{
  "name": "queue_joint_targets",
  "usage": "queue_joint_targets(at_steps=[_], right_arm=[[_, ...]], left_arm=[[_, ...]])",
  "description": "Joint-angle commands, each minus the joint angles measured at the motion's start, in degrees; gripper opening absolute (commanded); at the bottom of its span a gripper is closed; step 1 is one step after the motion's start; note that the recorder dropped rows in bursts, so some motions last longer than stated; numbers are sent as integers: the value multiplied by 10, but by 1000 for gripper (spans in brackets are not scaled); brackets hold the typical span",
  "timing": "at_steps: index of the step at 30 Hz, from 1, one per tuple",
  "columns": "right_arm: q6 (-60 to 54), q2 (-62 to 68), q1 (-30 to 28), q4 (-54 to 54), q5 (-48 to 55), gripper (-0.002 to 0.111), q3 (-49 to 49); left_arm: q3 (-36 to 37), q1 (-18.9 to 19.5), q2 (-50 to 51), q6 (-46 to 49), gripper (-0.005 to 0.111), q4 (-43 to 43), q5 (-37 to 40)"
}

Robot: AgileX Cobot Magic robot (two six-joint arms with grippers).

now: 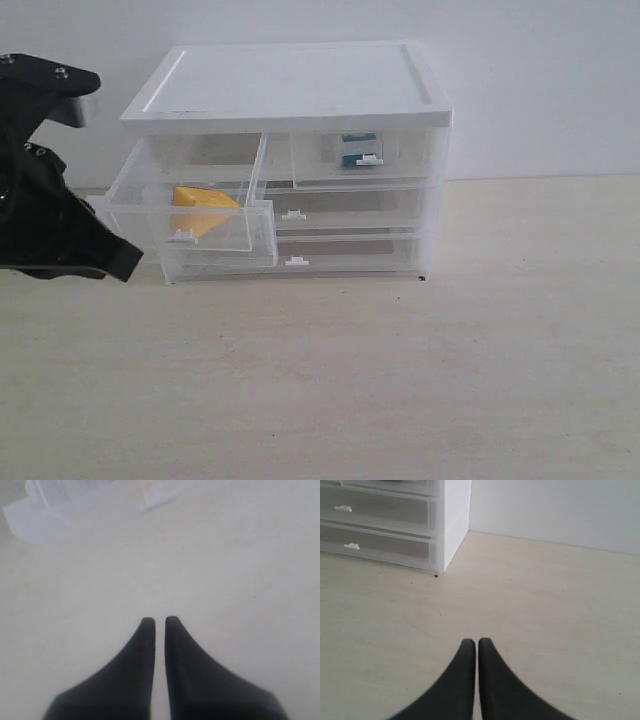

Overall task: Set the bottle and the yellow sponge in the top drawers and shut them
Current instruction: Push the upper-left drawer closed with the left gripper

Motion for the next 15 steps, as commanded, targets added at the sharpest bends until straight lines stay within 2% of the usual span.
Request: queue_joint_targets(at_steps=[1,15], right_arm=[[-1,-2,-4,2,-4,0,0],[0,-2,-4,2,-4,0,0]], left_arm=[[3,0,33,-5,5,-14,-58],[-19,0,117,-5,5,-13,-167]])
